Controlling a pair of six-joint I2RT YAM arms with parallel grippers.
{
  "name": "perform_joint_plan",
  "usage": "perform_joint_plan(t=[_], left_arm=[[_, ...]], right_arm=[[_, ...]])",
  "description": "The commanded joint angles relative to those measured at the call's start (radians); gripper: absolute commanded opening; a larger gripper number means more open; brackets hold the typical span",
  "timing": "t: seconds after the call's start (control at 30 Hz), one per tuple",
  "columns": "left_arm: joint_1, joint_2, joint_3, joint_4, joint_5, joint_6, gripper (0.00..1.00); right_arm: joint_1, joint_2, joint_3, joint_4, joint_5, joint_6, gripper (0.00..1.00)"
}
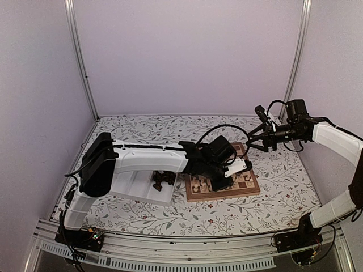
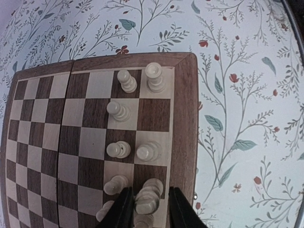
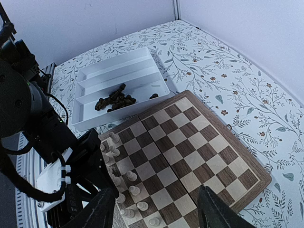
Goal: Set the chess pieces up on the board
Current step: Place the chess piece on the chessboard, then pick up the chess piece from the storage box.
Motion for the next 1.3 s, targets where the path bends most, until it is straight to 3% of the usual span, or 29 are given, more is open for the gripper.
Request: perform_joint_plan(t=[0.0,0.13,0.37,0.4,0.47,0.6,0.8,1.0,1.27], left_arm=[[-0.030,-0.038,0.033,-0.007,-0.014,0.010,0.29],[-0.030,-0.164,0.016,-0.015,-0.082,0.011,0.31],[0.048,-0.427,-0.209,-0.051,-0.359,-0.109,0.36],[0.073,-0.452,-0.239,-0.076,-0.396,-0.150,0.36],[0.135,-0.500,-0.302,-0.129,-0.429,-0.244,0.36],[0.282,-0.595,-0.483,-0.142,-0.362,-0.418,0.32],[0.451,-0.706,-0.724,-0.026,-0.255,-0.538,0.29],[0.551,-0.680,-0.809,0.043,-0.151,-0.560,0.24],[0.580,-0.575,-0.819,0.124,-0.009,-0.577,0.24]], right_arm=[[-0.005,-0.024,0.001,0.002,-0.013,-0.001,0.62],[-0.005,-0.044,0.060,-0.040,0.017,0.000,0.62],[-0.004,-0.040,0.253,-0.082,0.227,-0.059,0.64],[-0.005,-0.032,0.271,-0.069,0.262,-0.050,0.70],[-0.005,-0.005,0.291,-0.030,0.320,0.003,0.96],[-0.006,0.085,0.305,-0.058,0.262,0.063,0.99],[-0.005,0.162,0.287,-0.116,0.164,0.016,0.99],[-0.005,0.128,0.225,-0.119,0.190,-0.026,0.93],[-0.005,0.120,0.204,-0.117,0.193,-0.033,0.90]])
